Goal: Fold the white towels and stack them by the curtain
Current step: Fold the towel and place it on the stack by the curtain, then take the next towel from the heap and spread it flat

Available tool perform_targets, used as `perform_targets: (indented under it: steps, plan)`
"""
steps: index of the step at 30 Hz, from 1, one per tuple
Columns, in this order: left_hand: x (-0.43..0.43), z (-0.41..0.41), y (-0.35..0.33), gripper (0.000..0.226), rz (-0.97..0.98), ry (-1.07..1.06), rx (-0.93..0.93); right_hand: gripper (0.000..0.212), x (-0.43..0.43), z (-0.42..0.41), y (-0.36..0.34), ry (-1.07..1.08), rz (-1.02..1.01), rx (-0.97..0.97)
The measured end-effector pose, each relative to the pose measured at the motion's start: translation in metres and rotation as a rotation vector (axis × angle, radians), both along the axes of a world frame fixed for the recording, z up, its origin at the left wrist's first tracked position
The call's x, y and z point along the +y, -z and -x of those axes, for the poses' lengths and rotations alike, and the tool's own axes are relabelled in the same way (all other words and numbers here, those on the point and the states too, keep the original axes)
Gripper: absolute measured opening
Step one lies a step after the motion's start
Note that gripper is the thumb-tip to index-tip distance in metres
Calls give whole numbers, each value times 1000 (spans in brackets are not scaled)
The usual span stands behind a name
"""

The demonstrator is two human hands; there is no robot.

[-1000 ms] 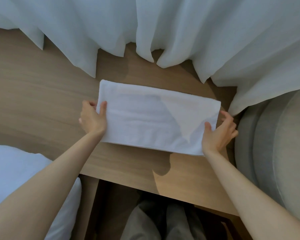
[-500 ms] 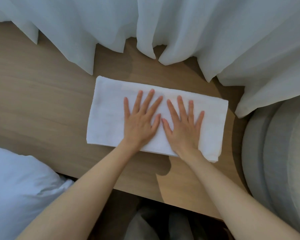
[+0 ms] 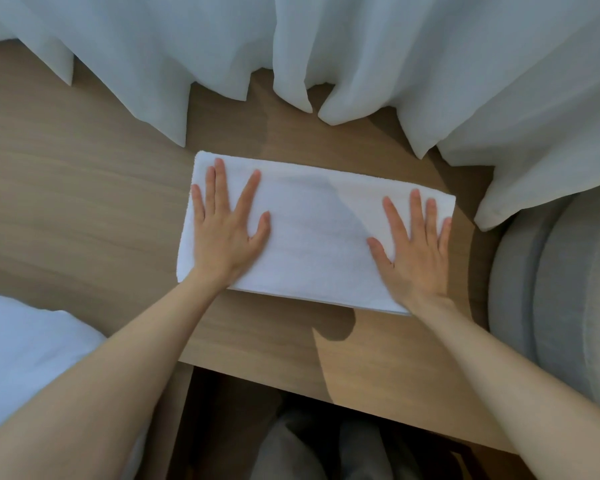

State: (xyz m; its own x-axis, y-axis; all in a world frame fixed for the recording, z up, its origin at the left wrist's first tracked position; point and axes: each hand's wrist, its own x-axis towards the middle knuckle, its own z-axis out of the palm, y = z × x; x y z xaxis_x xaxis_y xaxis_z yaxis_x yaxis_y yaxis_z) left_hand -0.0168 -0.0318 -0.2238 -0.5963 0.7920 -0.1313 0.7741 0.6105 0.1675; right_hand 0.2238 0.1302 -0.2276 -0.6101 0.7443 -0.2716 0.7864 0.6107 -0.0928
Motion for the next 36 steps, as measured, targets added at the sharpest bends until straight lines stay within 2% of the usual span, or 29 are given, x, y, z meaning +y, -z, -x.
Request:
perform_targets:
  steps: [4,7,11,15,21,30,36]
  plan:
    - [3,-5,-14,61,67,-28,-39,66,0,2,-11,-19,50,-66]
    - [8,-10,-34,60,196,-33,-65,62,2,5,-32,-18,159,-102]
    - [13,-24,-83,50,298,84,7,49,0,4,-83,85,204,20]
    - [22,-57,-140,39,224,165,18,39,-7,-13,-143,113,115,162]
    - [36,-122,-212,37,89,288,-5,33,-17,-67,-223,121,50,221]
    - [91,-247,-317,34,-89,546,-38,31,-19,-192,-327,227,-77,244]
    - [148,-349,-368,41,-116,707,-22,29,5,-298,-385,388,-195,319]
